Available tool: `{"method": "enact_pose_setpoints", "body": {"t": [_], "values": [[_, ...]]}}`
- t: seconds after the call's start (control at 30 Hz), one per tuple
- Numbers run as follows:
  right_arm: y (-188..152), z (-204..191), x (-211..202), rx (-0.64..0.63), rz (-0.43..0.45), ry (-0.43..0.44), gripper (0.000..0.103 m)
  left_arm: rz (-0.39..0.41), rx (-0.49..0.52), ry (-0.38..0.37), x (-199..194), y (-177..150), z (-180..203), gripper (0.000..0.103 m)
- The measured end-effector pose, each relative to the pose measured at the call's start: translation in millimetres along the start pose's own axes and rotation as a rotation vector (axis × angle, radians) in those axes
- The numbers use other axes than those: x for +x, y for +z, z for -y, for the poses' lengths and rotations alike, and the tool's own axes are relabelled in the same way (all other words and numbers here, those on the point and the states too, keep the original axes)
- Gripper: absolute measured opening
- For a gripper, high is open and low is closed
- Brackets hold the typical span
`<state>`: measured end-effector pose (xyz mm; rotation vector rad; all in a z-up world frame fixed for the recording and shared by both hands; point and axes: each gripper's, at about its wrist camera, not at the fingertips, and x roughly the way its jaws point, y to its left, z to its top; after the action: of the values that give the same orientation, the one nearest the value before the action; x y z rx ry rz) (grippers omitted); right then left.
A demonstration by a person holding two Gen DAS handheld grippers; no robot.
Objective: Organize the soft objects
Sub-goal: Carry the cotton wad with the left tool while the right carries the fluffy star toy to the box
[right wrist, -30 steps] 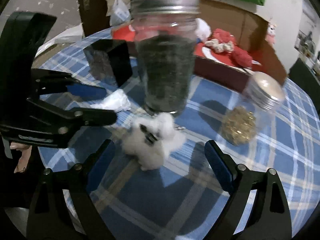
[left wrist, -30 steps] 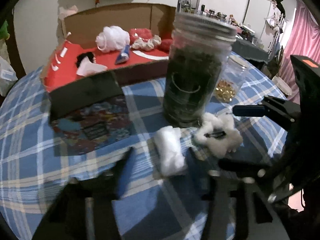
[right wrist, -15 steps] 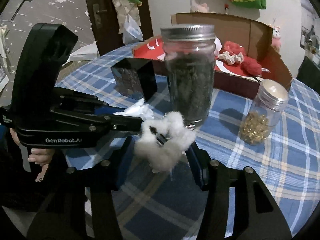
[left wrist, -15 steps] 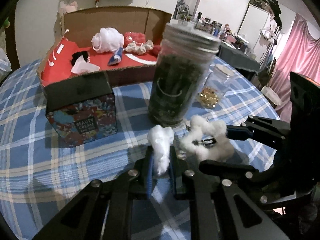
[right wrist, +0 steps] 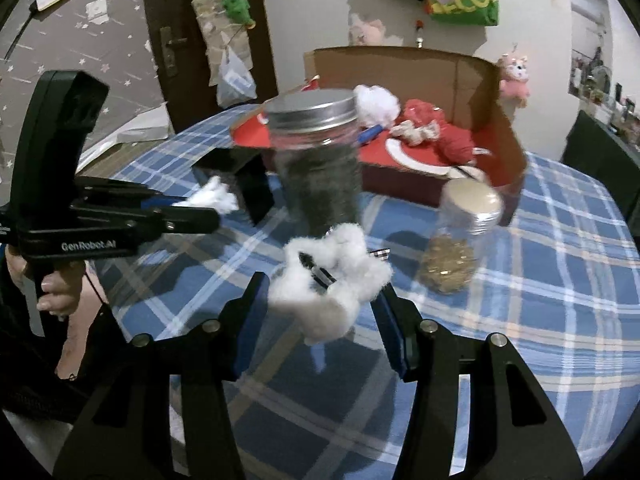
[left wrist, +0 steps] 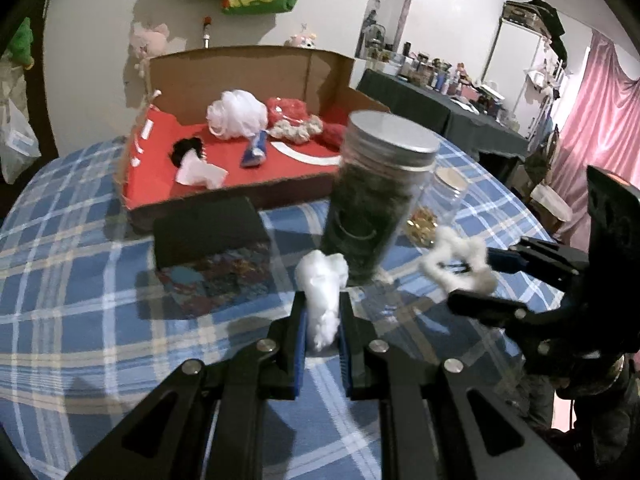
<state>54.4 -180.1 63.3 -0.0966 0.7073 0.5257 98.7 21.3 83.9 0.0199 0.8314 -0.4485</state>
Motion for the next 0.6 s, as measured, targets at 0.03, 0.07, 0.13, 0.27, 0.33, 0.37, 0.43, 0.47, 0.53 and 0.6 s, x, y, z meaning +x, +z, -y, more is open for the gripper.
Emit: {"method": "enact_pose_setpoints", "body": {"t": [0.03, 0.07, 0.13, 0.27, 0.33, 0.37, 0.43, 0.47, 0.53, 0.6], "values": [[0.2, 2.2, -1.9, 0.004, 0.003, -0.004, 0.05, 0.003, -0.007, 0.004, -2.5, 1.1, -2.9, 0.014], [0.6, 5.1, -4.4, 0.011, 0.01, -0.01, 0.05, 0.007, -0.013, 0.008, -4.7, 1.8, -4.8, 0.014], [1.6, 9.7, -8.7, 0.018, 0.021, -0.017, 0.05, 0.016, -0.016, 0.014, -8.9, 4.1, -8.5, 0.014], [5.8, 19.0, -16.5, 0.035, 0.042, -0.03, 0.05, 0.038, -0.024, 0.029, -19.6, 9.2, -15.3, 0.014], [8.7, 24.4, -20.4, 0.052, 0.056, -0.023, 0.05, 0.054, -0.027, 0.041, -24.7, 12.8, -18.3, 0.014], [10.8, 27.6, -23.3, 0.06, 0.066, -0.023, 0.05, 0.061, -0.028, 0.043, -27.0, 15.1, -19.7, 0.014], [13.9, 31.3, -27.7, 0.061, 0.081, -0.033, 0.05, 0.074, -0.031, 0.049, -31.5, 20.2, -22.8, 0.014], [15.9, 33.3, -29.0, 0.061, 0.085, -0.036, 0.05, 0.078, -0.03, 0.051, -32.5, 22.5, -23.5, 0.014], [20.1, 38.4, -31.0, 0.074, 0.094, -0.027, 0.05, 0.085, -0.03, 0.06, -33.7, 27.8, -26.0, 0.014], [25.4, 44.3, -31.2, 0.084, 0.098, -0.022, 0.05, 0.09, -0.029, 0.058, -34.3, 33.7, -28.4, 0.014]]}}
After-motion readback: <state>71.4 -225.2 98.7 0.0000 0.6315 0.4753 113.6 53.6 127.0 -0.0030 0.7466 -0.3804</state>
